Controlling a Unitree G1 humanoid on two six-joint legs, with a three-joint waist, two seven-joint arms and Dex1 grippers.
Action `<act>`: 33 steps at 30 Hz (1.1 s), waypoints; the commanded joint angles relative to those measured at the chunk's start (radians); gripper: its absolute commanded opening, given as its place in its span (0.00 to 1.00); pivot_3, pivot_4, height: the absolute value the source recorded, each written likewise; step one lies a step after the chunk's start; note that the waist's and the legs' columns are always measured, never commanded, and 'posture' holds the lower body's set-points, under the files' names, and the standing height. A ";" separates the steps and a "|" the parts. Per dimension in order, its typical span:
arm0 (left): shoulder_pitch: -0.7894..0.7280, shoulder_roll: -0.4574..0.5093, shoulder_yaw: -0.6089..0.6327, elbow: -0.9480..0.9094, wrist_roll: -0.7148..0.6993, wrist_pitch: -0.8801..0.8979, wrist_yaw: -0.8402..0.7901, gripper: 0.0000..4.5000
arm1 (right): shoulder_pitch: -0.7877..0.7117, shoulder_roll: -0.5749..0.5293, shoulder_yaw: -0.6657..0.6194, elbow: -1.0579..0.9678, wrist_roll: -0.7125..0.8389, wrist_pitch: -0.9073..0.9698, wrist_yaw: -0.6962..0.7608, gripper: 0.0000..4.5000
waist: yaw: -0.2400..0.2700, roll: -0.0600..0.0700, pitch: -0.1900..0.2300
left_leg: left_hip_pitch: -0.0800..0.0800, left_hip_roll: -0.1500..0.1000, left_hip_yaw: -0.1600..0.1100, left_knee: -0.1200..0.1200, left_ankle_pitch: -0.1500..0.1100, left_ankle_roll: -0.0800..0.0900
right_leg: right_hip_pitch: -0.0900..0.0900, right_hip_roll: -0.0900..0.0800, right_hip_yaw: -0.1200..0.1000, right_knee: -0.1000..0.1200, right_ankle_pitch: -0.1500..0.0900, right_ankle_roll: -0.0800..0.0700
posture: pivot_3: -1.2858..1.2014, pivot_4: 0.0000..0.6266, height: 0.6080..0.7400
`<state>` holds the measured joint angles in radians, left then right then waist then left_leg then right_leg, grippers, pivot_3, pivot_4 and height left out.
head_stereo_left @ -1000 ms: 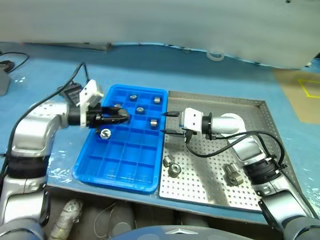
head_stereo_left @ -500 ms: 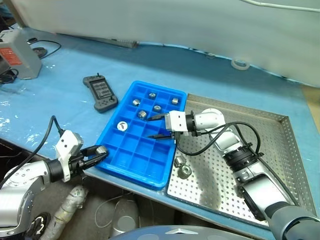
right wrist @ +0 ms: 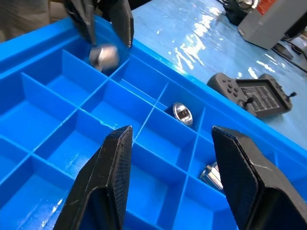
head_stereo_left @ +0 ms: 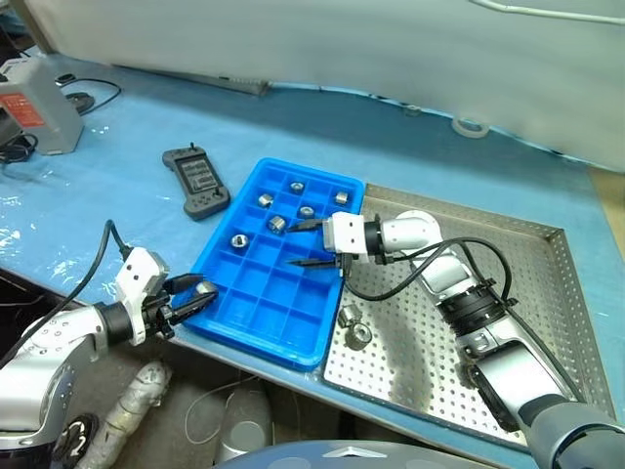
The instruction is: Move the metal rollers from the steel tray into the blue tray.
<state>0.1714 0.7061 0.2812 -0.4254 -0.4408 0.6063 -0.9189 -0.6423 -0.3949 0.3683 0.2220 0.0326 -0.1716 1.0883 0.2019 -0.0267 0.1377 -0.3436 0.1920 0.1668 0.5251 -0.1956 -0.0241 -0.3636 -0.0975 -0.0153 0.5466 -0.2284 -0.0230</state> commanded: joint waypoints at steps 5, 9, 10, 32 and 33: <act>-0.058 0.080 -0.062 0.134 0.010 -0.020 -0.061 0.72 | 0.031 -0.022 -0.051 -0.078 0.007 0.026 -0.057 0.60 | -0.003 0.001 0.000 | 0.007 0.006 0.003 -0.003 0.002 -0.003 | 0.000 0.006 0.005 0.004 -0.001 0.001 | 0.62 0.24 1.00; -0.190 0.090 -0.103 0.179 -0.009 -0.059 -0.102 0.72 | 0.045 -0.060 -0.100 -0.103 0.010 0.056 -0.095 0.60 | -0.006 0.000 -0.001 | 0.010 0.007 0.008 -0.007 0.004 -0.007 | -0.001 0.008 0.006 0.006 -0.001 0.001 | 0.59 0.24 1.00; -0.231 0.091 -0.119 0.190 -0.007 -0.067 -0.110 0.72 | 0.049 -0.069 -0.115 -0.105 0.009 0.059 -0.107 0.60 | -0.010 -0.001 -0.001 | 0.009 0.008 0.009 -0.007 0.004 -0.008 | -0.001 0.008 0.006 0.007 0.000 0.001 | 0.58 0.24 1.00; -1.224 -0.537 -0.659 1.205 0.266 -0.546 -0.576 0.72 | 0.697 -0.172 -0.593 -0.819 0.007 0.492 -0.544 0.60 | -0.241 -0.004 -0.011 | -0.003 -0.002 0.010 0.006 0.002 0.005 | -0.002 0.009 0.016 -0.002 0.004 0.006 | 0.30 0.24 1.00; -1.248 -0.577 -0.646 1.253 0.257 -0.556 -0.604 0.72 | 0.737 -0.156 -0.603 -0.859 0.002 0.510 -0.564 0.60 | -0.249 -0.004 -0.011 | -0.003 -0.002 0.011 0.006 -0.001 0.008 | 0.000 0.008 0.016 -0.002 0.004 0.006 | 0.29 0.24 1.00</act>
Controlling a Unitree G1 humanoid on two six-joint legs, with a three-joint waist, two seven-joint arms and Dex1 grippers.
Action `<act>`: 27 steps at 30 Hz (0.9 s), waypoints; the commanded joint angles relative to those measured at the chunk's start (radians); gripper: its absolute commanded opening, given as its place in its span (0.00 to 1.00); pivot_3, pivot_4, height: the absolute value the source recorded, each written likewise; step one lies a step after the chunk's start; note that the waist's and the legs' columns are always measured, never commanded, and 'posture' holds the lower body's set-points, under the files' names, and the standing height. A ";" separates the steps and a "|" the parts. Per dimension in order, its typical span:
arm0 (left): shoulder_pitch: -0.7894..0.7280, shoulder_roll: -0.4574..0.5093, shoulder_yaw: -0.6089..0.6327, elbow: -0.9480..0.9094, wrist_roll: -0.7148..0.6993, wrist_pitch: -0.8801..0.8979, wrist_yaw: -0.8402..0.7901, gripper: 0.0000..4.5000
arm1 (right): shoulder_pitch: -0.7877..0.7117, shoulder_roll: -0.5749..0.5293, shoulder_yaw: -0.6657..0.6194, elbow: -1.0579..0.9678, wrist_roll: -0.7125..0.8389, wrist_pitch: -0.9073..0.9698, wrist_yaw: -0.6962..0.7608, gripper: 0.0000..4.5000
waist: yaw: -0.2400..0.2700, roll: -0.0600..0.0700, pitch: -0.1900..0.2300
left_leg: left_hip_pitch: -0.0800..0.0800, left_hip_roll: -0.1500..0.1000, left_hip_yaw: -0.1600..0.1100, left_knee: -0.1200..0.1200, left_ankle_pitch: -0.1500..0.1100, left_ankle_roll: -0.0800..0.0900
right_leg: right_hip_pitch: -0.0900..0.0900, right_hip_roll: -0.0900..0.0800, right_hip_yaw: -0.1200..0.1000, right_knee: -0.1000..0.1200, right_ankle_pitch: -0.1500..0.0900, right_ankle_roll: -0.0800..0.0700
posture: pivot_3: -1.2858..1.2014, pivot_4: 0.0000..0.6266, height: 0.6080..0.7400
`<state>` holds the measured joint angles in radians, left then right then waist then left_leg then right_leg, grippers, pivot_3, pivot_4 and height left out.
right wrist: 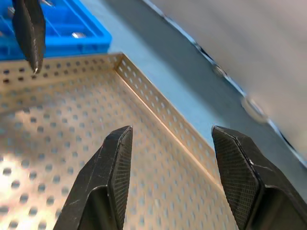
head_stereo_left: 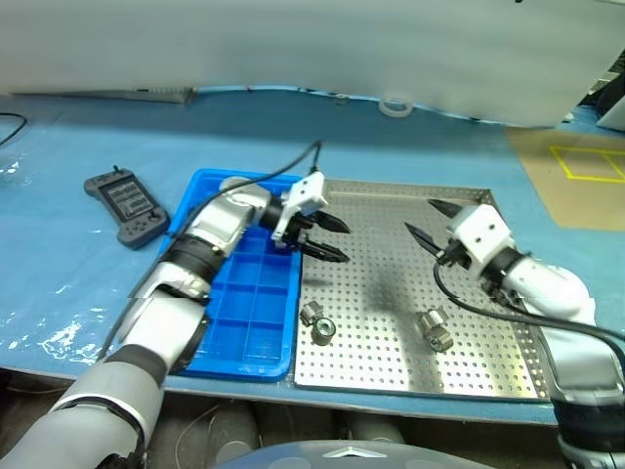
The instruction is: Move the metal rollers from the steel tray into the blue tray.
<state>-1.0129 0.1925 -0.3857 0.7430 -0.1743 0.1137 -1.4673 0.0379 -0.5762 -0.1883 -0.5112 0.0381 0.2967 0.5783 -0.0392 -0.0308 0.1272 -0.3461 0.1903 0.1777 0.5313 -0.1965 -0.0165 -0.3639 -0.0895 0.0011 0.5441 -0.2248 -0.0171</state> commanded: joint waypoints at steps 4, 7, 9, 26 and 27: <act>-0.118 -0.177 0.017 0.254 0.055 -0.260 -0.039 0.72 | 0.177 0.068 -0.070 -0.231 -0.028 0.088 -0.110 0.60 | -0.040 0.006 -0.002 | -0.001 0.000 0.002 0.005 -0.007 0.006 | 0.003 -0.005 0.002 -0.005 0.000 -0.001 | 0.25 0.24 1.00; -0.147 -0.257 0.011 0.363 0.118 -0.417 0.017 0.72 | 0.257 0.095 -0.096 -0.308 -0.034 0.122 -0.139 0.60 | -0.085 0.009 -0.004 | -0.003 -0.003 0.001 0.013 -0.012 0.014 | 0.004 -0.010 0.004 -0.007 0.000 -0.001 | 0.22 0.24 1.00; -0.165 -0.299 -0.002 0.421 0.174 -0.527 0.067 0.72 | 0.300 0.105 -0.104 -0.352 -0.044 0.148 -0.153 0.60 | -0.118 0.010 -0.005 | -0.004 -0.007 0.001 0.015 -0.014 0.019 | 0.005 -0.014 0.003 -0.008 0.000 -0.001 | 0.22 0.24 1.00; -0.267 -0.349 -0.124 0.575 0.559 -0.852 0.381 0.72 | 0.408 0.141 -0.110 -0.472 -0.079 0.228 -0.203 0.60 | -0.391 0.026 -0.010 | -0.025 -0.028 -0.008 0.033 -0.030 0.046 | 0.013 -0.040 -0.026 -0.028 -0.004 0.007 | 0.19 0.24 1.00; -0.274 -0.347 -0.122 0.578 0.566 -0.848 0.389 0.72 | 0.409 0.140 -0.109 -0.472 -0.079 0.230 -0.203 0.60 | -0.398 0.026 -0.011 | -0.025 -0.029 -0.008 0.034 -0.031 0.047 | 0.013 -0.041 -0.026 -0.028 -0.004 0.007 | 0.19 0.24 1.00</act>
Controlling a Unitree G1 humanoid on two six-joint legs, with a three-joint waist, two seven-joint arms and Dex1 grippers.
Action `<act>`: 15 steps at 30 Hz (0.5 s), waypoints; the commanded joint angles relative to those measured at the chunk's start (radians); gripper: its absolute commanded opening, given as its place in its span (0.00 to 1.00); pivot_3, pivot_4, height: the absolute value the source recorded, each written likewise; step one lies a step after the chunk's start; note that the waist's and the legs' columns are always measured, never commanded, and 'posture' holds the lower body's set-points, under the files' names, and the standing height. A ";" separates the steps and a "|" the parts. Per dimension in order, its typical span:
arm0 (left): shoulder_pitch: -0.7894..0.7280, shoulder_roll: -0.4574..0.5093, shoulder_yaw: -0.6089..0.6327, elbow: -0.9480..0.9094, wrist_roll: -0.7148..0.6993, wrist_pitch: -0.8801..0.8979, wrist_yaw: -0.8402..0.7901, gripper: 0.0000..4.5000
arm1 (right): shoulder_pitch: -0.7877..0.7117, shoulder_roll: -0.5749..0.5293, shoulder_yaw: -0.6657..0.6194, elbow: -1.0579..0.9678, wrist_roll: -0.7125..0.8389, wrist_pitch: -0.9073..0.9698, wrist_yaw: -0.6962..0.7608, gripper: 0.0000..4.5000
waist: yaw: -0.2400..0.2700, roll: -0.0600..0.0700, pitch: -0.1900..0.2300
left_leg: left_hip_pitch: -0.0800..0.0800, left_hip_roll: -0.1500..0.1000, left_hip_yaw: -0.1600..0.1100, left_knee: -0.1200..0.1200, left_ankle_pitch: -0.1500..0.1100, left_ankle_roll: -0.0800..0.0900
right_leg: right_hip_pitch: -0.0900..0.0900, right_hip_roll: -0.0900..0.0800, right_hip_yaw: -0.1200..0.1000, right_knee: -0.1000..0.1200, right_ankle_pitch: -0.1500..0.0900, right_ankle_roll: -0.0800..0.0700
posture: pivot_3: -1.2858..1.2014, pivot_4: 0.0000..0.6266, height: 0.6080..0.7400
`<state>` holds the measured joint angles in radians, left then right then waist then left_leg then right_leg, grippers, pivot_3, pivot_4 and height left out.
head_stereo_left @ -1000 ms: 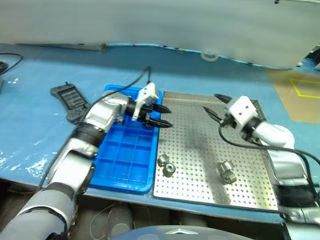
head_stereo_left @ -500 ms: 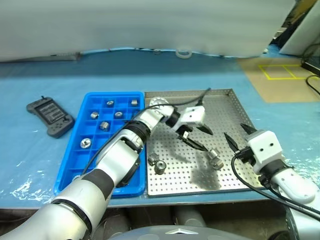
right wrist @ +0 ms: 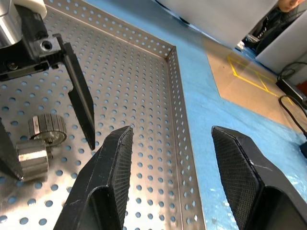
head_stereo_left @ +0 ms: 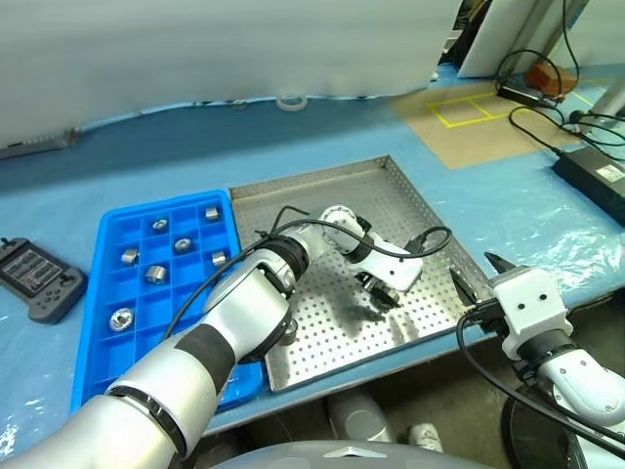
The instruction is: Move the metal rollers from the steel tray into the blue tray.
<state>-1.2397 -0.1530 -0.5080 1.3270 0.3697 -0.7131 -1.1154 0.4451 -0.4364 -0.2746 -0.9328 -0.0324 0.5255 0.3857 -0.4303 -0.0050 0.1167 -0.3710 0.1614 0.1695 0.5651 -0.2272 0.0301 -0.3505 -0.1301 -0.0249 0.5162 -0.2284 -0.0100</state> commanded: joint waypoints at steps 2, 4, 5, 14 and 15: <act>-0.058 0.010 0.015 0.001 0.020 -0.013 0.002 0.72 | 0.005 0.001 -0.019 -0.052 -0.012 0.006 -0.011 0.60 | -0.024 0.001 0.000 | -0.001 -0.001 -0.001 0.001 -0.001 0.002 | 0.000 -0.001 -0.001 0.000 0.000 0.000 | 0.19 0.24 1.00; -0.063 0.020 0.029 0.003 0.010 -0.015 -0.034 0.72 | 0.013 0.005 -0.013 -0.057 -0.014 0.010 -0.013 0.60 | -0.031 0.002 0.000 | -0.001 -0.001 -0.002 0.002 0.000 0.003 | 0.000 -0.001 -0.001 0.000 0.001 -0.001 | 0.19 0.24 1.00; -0.065 0.024 0.034 0.003 0.009 -0.016 -0.035 0.72 | 0.016 0.006 -0.008 -0.058 -0.016 0.011 -0.013 0.60 | -0.034 0.002 0.000 | -0.001 -0.001 -0.002 0.001 0.000 0.004 | 0.001 -0.001 -0.001 0.000 0.001 -0.001 | 0.19 0.24 1.00; -0.079 0.049 0.081 0.007 -0.002 0.040 -0.062 0.72 | 0.045 0.011 0.006 -0.068 -0.021 0.019 -0.012 0.60 | -0.045 0.004 0.000 | -0.001 -0.005 -0.005 0.001 0.000 0.005 | 0.003 -0.007 -0.004 0.000 0.001 -0.001 | 0.20 0.24 1.00; -0.082 0.052 0.072 0.009 0.017 0.041 -0.038 0.72 | 0.046 0.008 0.009 -0.068 -0.020 0.021 -0.009 0.60 | -0.045 0.004 0.000 | -0.001 -0.006 -0.005 0.001 -0.001 0.006 | 0.003 -0.008 -0.005 0.000 0.001 -0.001 | 0.20 0.24 1.00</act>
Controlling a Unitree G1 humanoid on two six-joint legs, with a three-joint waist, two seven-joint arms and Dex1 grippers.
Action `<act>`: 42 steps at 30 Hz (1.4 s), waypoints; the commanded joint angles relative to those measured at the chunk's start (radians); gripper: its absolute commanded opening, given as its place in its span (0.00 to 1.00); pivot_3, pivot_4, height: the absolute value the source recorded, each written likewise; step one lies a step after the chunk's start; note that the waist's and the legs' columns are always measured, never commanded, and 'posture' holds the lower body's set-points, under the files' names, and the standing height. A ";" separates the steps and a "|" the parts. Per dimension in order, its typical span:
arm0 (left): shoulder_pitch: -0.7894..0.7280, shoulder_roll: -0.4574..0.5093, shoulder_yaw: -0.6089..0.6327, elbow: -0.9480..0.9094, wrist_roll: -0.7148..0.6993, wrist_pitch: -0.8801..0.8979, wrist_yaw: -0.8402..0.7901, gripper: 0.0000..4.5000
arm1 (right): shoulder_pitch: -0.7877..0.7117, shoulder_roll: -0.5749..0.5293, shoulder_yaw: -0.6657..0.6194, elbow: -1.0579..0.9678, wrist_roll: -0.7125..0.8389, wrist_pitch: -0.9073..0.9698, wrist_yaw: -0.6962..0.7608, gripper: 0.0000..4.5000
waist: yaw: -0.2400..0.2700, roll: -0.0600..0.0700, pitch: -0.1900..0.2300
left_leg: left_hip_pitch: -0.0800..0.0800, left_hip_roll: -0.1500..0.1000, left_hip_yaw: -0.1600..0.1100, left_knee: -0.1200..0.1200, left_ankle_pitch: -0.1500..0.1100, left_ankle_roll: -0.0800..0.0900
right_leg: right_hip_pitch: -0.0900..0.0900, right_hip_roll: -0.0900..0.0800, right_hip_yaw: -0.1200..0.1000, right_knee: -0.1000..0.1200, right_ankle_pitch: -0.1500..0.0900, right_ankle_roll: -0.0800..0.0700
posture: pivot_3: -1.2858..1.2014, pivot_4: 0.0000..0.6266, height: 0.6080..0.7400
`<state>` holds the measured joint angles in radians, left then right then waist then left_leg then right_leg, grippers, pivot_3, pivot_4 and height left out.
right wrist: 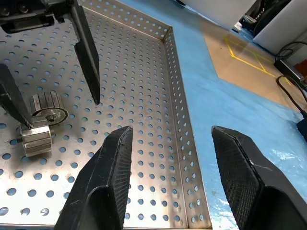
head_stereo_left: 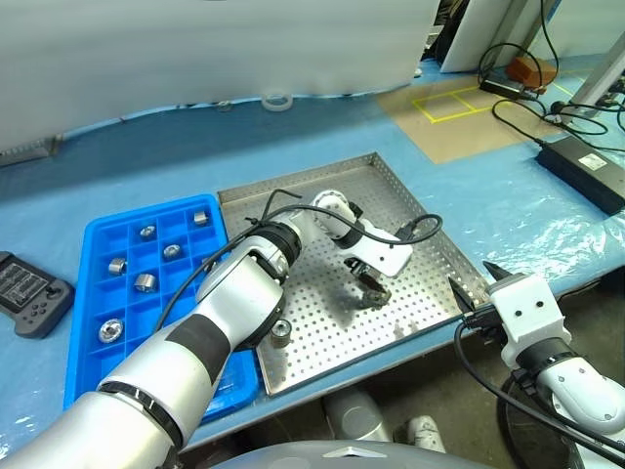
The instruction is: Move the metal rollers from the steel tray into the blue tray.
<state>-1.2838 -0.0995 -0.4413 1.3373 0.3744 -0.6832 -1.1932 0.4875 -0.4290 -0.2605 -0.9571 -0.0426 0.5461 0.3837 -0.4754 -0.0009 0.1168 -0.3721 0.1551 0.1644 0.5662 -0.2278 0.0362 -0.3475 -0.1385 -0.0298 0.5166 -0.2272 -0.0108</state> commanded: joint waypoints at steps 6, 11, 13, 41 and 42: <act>-0.040 0.025 -0.070 0.001 0.117 -0.042 0.090 0.72 | -0.015 -0.017 -0.018 -0.024 -0.004 0.003 0.007 0.60 | -0.005 0.000 0.000 | 0.000 -0.006 0.000 0.004 -0.004 0.006 | 0.004 -0.005 0.000 -0.001 -0.001 0.002 | 0.20 0.24 1.00; -0.041 0.025 -0.124 0.006 0.191 -0.069 0.167 0.72 | -0.011 -0.010 0.003 -0.025 -0.014 0.000 -0.003 0.60 | -0.006 0.000 0.001 | -0.002 -0.007 -0.003 0.005 -0.004 0.006 | 0.004 -0.006 -0.001 -0.001 -0.002 0.003 | 0.20 0.24 1.00; -0.040 0.018 -0.145 0.009 0.219 -0.080 0.194 0.72 | -0.001 -0.004 0.011 -0.027 -0.019 -0.003 -0.010 0.60 | -0.006 0.000 0.000 | -0.003 -0.008 -0.004 0.005 -0.004 0.006 | 0.004 -0.006 -0.002 -0.001 -0.002 0.004 | 0.19 0.24 1.00; 0.017 -0.023 -0.158 0.033 0.263 0.086 0.219 0.40 | 0.026 0.027 0.024 -0.014 -0.059 -0.024 -0.040 0.60 | -0.058 0.002 0.000 | -0.004 -0.011 -0.016 0.007 -0.006 0.003 | 0.014 -0.008 -0.015 -0.005 -0.010 0.017 | 0.19 0.24 1.00; 0.017 -0.021 -0.156 0.032 0.263 0.094 0.246 0.40 | 0.020 0.025 0.025 -0.010 -0.058 -0.025 -0.037 0.60 | -0.058 0.002 0.000 | -0.004 -0.011 -0.016 0.007 -0.006 0.003 | 0.014 -0.009 -0.015 -0.005 -0.010 0.017 | 0.19 0.24 1.00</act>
<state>-1.2799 -0.1321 -0.5933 1.3656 0.6276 -0.6133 -0.9714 0.5147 -0.3960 -0.2227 -0.9549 -0.0930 0.5348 0.3475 -0.5334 0.0014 0.1173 -0.3764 0.1440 0.1482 0.5730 -0.2339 0.0395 -0.3335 -0.1471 -0.0445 0.5117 -0.2369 0.0061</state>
